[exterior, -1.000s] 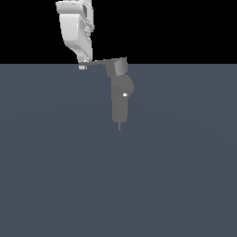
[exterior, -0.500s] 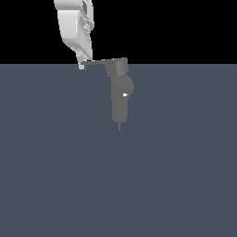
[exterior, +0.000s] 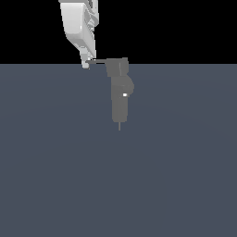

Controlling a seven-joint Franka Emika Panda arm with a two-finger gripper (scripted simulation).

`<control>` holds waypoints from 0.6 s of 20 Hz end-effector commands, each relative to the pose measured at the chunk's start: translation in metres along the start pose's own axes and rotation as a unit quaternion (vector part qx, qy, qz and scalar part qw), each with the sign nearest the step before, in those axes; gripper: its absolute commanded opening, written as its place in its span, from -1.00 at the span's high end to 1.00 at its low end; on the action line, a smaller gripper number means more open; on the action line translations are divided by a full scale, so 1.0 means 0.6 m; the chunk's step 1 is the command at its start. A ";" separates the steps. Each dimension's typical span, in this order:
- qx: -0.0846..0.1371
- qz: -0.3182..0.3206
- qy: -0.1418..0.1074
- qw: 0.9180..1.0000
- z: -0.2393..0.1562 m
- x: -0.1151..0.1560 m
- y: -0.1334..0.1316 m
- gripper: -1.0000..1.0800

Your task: Turn on the faucet by rotating a designated handle.

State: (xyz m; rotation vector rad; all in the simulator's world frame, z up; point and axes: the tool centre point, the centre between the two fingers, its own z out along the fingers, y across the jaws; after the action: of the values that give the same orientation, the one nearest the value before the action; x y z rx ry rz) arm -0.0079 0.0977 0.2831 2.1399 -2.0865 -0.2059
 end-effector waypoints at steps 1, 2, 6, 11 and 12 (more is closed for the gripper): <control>0.000 0.005 0.000 1.000 -0.004 0.020 0.012 1.00; 0.000 0.005 0.000 1.000 -0.004 0.023 0.017 1.00; 0.001 0.004 0.000 1.000 -0.005 0.038 0.034 1.00; 0.001 0.004 0.000 1.000 -0.006 0.057 0.057 1.00; 0.001 0.004 0.000 1.000 -0.006 0.061 0.061 1.00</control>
State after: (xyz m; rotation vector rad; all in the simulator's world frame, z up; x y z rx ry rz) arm -0.0395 0.0713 0.2892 2.1416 -2.0807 -0.2111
